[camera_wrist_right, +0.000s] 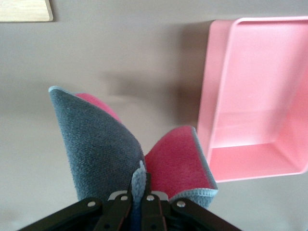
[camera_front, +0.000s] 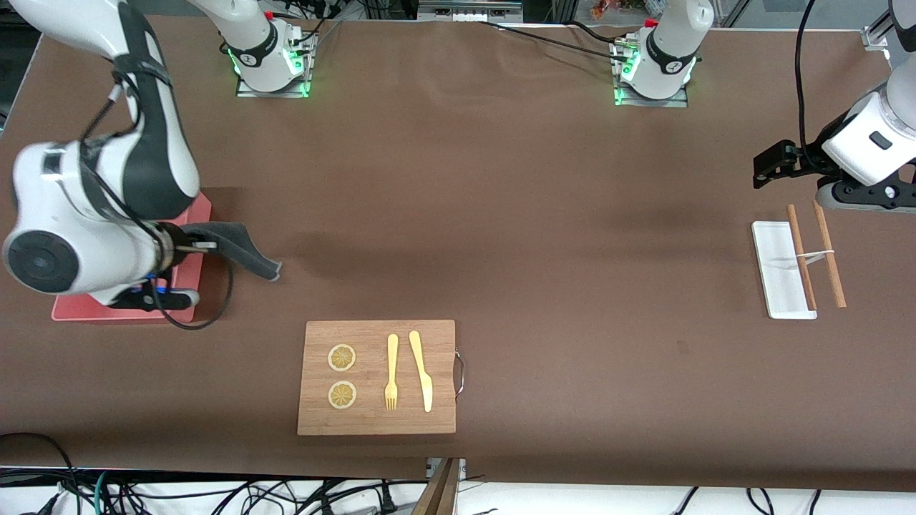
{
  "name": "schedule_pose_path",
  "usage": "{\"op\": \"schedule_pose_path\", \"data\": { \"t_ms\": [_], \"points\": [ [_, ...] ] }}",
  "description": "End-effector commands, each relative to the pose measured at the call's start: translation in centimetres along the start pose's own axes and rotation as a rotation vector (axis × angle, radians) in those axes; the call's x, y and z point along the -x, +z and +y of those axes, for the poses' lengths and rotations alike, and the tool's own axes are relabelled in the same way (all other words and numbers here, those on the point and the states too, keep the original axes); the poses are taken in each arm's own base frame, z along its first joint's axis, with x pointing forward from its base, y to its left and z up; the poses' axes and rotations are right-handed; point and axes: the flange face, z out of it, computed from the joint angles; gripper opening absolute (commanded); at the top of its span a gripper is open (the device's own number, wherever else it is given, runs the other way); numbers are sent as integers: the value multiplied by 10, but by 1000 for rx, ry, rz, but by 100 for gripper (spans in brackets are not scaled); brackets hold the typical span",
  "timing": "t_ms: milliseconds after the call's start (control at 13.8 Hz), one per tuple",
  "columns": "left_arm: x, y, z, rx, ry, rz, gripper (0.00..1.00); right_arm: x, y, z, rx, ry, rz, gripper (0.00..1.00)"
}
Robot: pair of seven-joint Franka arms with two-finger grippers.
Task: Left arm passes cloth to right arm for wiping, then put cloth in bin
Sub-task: 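Lower the cloth into the pink bin with the right gripper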
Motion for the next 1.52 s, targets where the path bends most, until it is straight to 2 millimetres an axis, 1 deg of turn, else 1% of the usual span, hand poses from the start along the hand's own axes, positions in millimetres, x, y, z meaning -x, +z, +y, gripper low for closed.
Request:
{"op": "schedule_pose_path", "data": {
  "t_ms": [0,73,218,290,363,435,580,726,943,1016,1233,1306,1451],
  "points": [
    [-4,1,-5,20,5,3,100,15,-10,56,5,-85,-20,0],
    [-5,3,-7,20,1,0,100,21,-15,81,1,-115,-20,0],
    [-5,3,-7,20,1,0,100,31,-16,125,15,-152,-28,0],
    [-5,3,-8,21,-1,0,100,34,-13,138,17,-160,-48,0],
    [-5,3,-8,21,-1,0,100,38,-8,154,20,-146,-75,0],
    [-5,3,-7,20,1,0,100,39,3,171,30,-148,-97,0],
    [-5,3,1,20,7,0,100,37,27,197,31,-160,-123,0],
    [-5,3,3,18,17,0,100,35,55,207,22,-152,-153,0],
    [-5,2,-1,20,10,3,100,30,91,210,15,-155,-176,0],
    [-6,4,-1,18,11,0,100,26,106,209,17,-160,-179,0],
    [-5,2,1,20,13,3,100,13,146,209,33,-174,-130,0],
    [-5,3,-1,20,11,2,100,9,157,214,38,-173,-107,0],
    [-5,2,2,19,16,3,100,2,176,216,44,-179,-73,0]
  ]
}}
